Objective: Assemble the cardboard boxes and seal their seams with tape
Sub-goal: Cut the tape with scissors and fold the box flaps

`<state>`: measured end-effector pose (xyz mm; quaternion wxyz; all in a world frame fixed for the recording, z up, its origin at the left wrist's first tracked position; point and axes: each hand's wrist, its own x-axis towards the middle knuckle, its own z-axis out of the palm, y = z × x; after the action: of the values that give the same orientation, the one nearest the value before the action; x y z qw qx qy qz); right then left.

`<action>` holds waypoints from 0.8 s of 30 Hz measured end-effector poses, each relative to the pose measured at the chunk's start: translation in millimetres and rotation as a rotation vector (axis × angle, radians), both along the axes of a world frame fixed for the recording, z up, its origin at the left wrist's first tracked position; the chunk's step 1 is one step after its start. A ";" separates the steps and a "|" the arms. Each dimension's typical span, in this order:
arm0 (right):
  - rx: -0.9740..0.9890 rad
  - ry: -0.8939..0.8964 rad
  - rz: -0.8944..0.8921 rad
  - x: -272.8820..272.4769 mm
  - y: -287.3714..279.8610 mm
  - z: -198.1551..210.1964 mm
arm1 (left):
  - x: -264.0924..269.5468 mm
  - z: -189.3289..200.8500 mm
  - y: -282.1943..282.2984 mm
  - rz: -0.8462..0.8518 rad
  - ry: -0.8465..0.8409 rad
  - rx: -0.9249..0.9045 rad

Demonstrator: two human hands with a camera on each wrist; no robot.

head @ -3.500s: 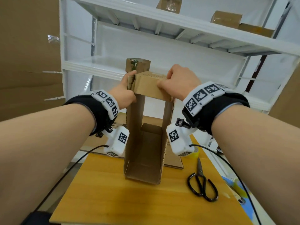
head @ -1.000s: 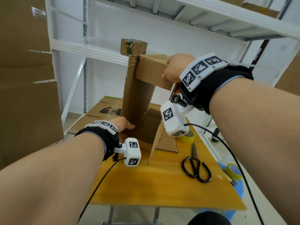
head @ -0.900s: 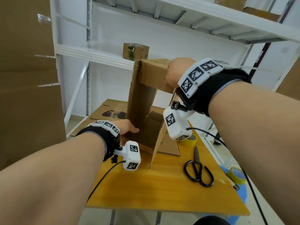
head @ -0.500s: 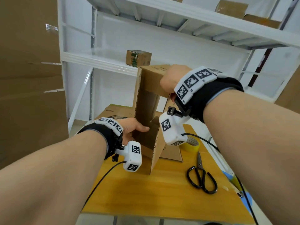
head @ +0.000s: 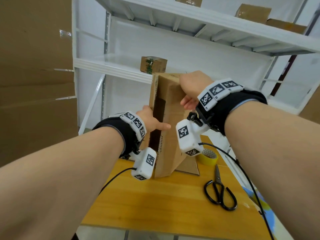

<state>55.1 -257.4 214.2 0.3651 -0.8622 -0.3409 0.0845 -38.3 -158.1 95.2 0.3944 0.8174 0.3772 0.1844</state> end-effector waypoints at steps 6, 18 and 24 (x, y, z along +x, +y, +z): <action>0.047 -0.190 0.001 10.4 -6.2 0.4 | 5.9 -3.5 9.2 0.030 -0.176 -0.007; 0.053 -0.285 0.091 33.3 3.3 -8.7 | 26.7 13.8 30.5 0.099 -0.327 0.079; 0.152 -0.278 0.089 40.9 10.9 -21.2 | 26.7 13.8 35.2 0.087 -0.434 0.127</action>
<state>96.0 -246.5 193.0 0.3747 -0.8194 -0.4313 -0.0455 -11.6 -122.9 109.0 0.4056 0.7648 0.3059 0.3962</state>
